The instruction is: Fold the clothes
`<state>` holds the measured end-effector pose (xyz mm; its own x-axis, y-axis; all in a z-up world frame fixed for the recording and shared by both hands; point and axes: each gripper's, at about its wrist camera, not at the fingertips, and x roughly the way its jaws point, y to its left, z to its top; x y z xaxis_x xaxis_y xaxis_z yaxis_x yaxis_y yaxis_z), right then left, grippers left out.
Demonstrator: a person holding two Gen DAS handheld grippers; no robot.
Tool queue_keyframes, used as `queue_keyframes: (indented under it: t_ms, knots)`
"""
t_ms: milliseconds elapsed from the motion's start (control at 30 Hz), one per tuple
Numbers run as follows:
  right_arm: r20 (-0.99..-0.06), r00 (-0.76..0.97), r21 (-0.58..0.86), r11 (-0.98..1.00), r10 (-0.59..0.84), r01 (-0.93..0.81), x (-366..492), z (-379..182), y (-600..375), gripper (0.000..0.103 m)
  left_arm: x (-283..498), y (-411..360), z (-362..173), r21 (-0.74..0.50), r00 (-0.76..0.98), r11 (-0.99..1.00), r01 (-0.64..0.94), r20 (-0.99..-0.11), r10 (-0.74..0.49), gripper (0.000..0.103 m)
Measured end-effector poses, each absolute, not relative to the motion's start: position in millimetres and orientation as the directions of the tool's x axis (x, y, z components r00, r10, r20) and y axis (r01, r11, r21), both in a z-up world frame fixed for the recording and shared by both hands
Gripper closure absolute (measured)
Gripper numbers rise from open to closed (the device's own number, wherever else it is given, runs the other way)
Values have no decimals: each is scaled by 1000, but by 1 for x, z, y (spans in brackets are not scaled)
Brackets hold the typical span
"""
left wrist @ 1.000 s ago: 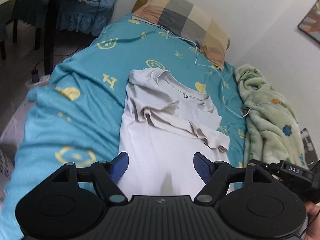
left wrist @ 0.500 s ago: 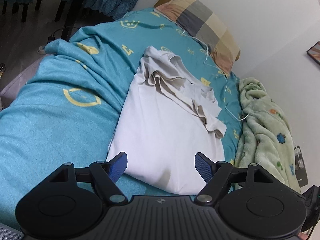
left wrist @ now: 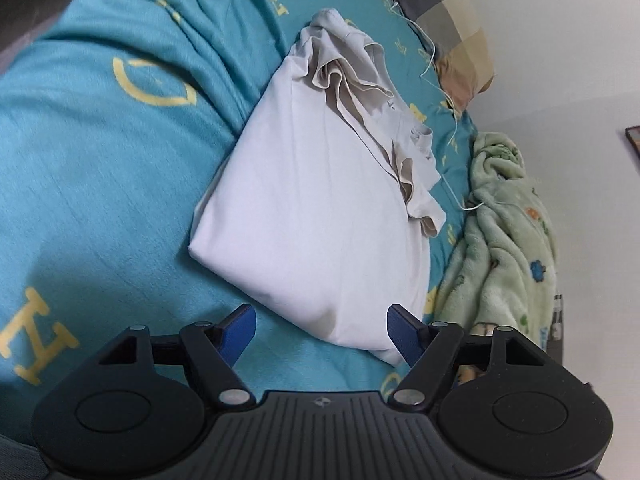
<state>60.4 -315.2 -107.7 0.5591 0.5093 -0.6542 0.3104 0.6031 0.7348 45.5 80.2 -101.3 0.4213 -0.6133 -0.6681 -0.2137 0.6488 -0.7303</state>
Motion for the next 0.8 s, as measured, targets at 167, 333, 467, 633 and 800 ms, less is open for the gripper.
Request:
queue_keyframes:
  t_ms: [167, 333, 467, 633, 800]
  knots:
    - [-635, 535, 764, 553, 557, 332, 61, -116, -313, 42, 54, 83, -121, -756, 419, 589, -286, -651, -632, 33]
    - [-623, 508, 780, 524, 595, 343, 62, -123, -307, 42, 63, 83, -135, -760, 423, 553, -341, -649, -632, 50]
    - [-594, 474, 803, 445, 650, 396, 61, -139, -301, 42, 65, 85, -133, -788, 470, 520, -329, -614, -634, 92]
    - [-540, 478, 831, 349, 692, 433, 63, -150, -293, 42, 63, 92, -120, -870, 569, 427, -248, -487, -662, 95]
    - [-546, 534, 825, 301, 645, 478, 67, -154, -299, 42, 64, 100, -120, -910, 613, 337, -242, -413, -674, 95]
